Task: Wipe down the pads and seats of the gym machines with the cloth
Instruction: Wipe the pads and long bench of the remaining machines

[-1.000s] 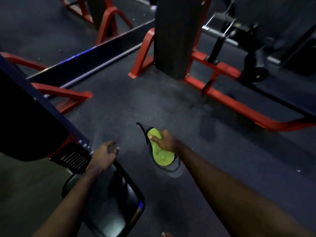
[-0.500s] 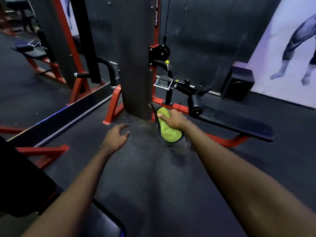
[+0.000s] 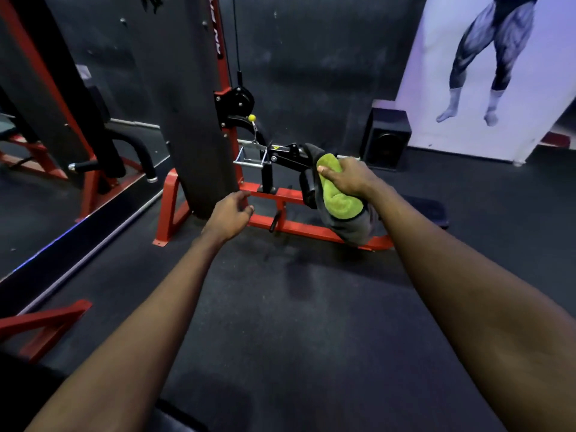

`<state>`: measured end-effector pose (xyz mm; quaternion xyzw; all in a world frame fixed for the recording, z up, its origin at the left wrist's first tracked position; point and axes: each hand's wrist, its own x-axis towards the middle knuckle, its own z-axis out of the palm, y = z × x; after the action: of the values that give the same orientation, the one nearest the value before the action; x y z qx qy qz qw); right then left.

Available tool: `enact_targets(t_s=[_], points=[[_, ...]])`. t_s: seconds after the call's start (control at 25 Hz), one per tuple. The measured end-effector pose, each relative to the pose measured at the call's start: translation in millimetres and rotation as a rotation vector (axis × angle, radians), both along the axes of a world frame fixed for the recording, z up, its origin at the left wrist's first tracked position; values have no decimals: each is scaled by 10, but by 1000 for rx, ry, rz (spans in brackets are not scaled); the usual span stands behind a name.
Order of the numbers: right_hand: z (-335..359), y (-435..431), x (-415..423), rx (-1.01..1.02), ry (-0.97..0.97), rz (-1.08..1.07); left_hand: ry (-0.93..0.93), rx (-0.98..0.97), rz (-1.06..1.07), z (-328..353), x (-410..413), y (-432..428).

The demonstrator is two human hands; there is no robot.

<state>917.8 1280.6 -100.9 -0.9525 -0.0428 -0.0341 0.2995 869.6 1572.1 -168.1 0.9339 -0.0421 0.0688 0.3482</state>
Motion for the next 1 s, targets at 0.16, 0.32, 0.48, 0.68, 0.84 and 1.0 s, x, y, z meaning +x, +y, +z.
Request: enact_targets(t_s=[0.16,0.32,0.48,0.68,0.84,1.0], points=[[17,-601,418,15,16,-44,0,-24,-34,-9,582,-514],[25,-1072,905,30,5,-52,1,-14,-50,-45,1208,-1004],[-11,-1382,1375,38,7,-58,10,-22,-79,-171,1767,-1366],[-181,-1642,2271,38,14,-95,11,-25,-124,-459,2769,-1658],[-309,-1738,2975,-12,56,-85,-1,-66,-95,-638,3528,-1772],[-470,-1848,3698,-24,92,-67,57,-78,-87,-833,4261,-1944]])
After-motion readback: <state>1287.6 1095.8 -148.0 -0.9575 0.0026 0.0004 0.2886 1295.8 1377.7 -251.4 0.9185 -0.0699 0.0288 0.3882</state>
